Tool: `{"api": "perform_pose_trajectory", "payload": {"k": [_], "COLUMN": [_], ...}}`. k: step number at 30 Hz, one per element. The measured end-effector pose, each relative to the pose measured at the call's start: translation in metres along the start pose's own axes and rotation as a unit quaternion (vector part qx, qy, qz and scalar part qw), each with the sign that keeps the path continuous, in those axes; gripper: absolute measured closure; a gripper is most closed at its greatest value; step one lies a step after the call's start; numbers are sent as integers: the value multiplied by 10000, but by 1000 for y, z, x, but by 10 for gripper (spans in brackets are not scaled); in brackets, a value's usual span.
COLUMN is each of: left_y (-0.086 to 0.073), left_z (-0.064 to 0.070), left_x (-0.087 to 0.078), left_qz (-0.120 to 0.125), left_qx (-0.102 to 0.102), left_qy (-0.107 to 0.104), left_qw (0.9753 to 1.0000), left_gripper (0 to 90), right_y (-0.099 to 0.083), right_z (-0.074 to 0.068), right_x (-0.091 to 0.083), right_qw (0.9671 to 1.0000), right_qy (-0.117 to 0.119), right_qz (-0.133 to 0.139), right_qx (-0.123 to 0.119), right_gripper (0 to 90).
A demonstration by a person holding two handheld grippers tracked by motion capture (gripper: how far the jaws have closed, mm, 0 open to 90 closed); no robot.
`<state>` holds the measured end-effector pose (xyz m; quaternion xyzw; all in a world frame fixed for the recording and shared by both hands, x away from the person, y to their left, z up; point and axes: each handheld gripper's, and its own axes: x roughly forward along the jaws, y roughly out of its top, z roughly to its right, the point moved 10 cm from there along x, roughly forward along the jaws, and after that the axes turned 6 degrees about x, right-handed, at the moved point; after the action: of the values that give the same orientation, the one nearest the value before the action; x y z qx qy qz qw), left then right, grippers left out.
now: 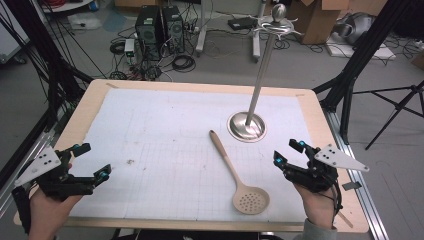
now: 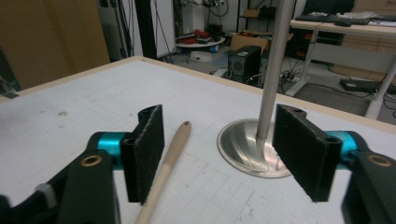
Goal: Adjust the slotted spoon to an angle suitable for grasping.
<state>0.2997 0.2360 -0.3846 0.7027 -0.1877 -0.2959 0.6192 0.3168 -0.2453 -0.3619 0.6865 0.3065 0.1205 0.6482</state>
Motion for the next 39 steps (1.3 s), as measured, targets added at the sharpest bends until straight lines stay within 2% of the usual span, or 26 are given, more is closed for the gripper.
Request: {"api": "perform_pose_trajectory", "payload": {"k": [1, 2, 3, 4, 6, 13, 18, 20, 21, 22, 24, 27, 30, 32, 35, 39], "left_y": [-1, -2, -2, -3, -5, -11, -13, -12, -12, -13, -13, -13, -14, -14, -16, -19], "left_z": [0, -1, -1, -1, -2, -2, -2, -2, -2, -1, 0, 1, 1, 2, 2, 3], "left_x": [-1, -2, -2, -4, -8, -17, -21, -22, -22, -23, -23, -24, -25, -25, -23, -21], "left_qz": [-16, -31, -31, -36, -42, -109, -122, -115, -115, -130, -135, -140, -148, -162, -200, -239], "left_qx": [-1, -1, -1, -3, -7, -24, -16, -16, -16, 4, 9, 7, 15, 14, 31, 22], "left_qy": [18, 30, 30, 48, 100, 192, 216, 237, 237, 227, 224, 237, 245, 239, 232, 222], "left_qw": [10000, 10000, 10000, 10000, 9999, 9998, 9997, 9997, 9997, 9997, 9997, 9996, 9996, 9996, 9995, 9995], "left_gripper": [17, 17, 17, 18, 18, 17, 17, 17, 17, 18, 17, 17, 18, 17, 18, 17], "right_y": [0, 0, 0, -1, -1, -2, -4, -4, -4, -4, -6, -9, -8, -8, -11, -12], "right_z": [0, -1, -1, -4, -7, -16, -18, -19, -19, -17, -16, -12, -8, -5, 1, 2], "right_x": [2, 3, 3, 6, 10, 28, 37, 39, 39, 39, 38, 38, 40, 42, 47, 51], "right_qw": [10000, 10000, 10000, 9998, 9996, 9983, 9977, 9971, 9971, 9972, 9966, 9963, 9966, 9968, 9952, 9944], "right_qy": [16, 68, 68, 150, 224, 455, 452, 518, 518, 541, 623, 548, 541, 509, 441, 510], "right_qz": [-25, -62, -62, -119, -161, -312, -441, -461, -461, -467, -513, -622, -611, -605, -808, -871], "right_qx": [1, -7, -7, -101, -86, -180, -236, -298, -298, -204, -158, -223, -118, -153, -337, -302], "right_gripper": [382, 454, 454, 516, 566, 680, 781, 829, 829, 878, 895, 896, 896, 896, 895, 896]}}
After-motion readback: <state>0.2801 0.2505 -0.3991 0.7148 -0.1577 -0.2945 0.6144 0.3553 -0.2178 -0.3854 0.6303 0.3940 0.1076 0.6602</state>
